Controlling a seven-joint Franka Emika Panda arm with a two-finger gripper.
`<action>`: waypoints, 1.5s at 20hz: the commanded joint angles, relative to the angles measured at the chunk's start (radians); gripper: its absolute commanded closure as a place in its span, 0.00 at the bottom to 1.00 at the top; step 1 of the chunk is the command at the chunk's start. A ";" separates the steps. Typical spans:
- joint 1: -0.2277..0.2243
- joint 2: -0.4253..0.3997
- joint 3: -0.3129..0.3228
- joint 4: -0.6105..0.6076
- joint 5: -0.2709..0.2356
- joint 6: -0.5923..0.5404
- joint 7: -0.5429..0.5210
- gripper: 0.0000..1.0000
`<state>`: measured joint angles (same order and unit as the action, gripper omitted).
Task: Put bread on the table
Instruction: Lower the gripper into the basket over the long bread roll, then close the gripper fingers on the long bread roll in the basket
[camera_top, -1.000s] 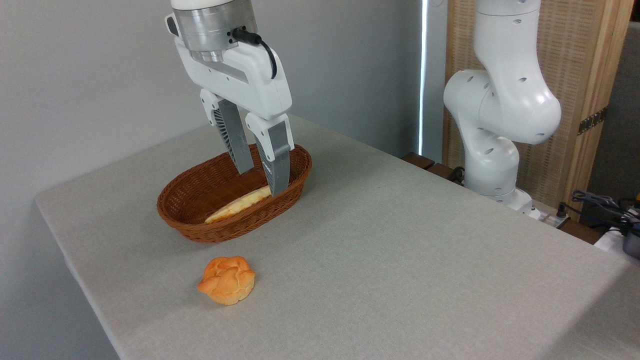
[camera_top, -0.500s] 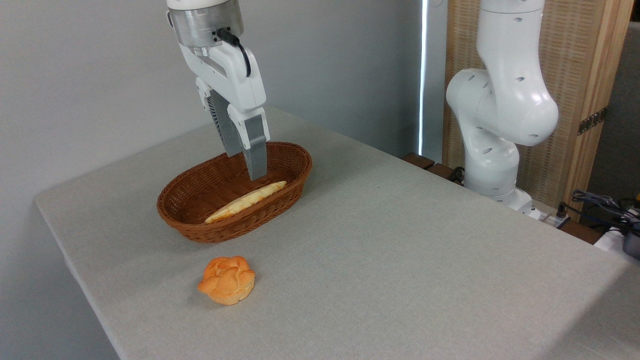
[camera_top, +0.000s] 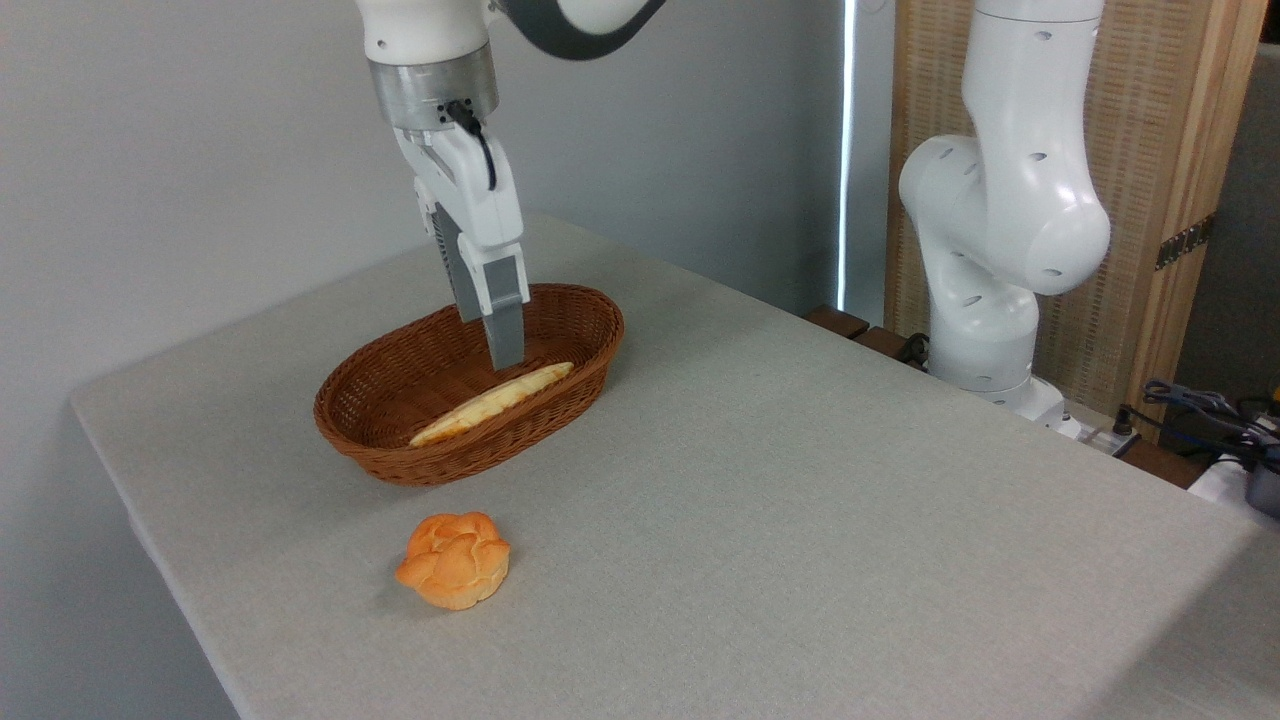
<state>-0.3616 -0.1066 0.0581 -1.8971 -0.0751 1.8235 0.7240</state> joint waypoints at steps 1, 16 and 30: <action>-0.060 -0.027 0.011 -0.086 -0.017 0.079 -0.005 0.00; -0.137 0.005 0.012 -0.209 -0.017 0.278 -0.005 0.00; -0.154 0.036 0.012 -0.229 -0.015 0.313 -0.001 0.00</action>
<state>-0.5006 -0.0667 0.0585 -2.1043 -0.0751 2.1092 0.7236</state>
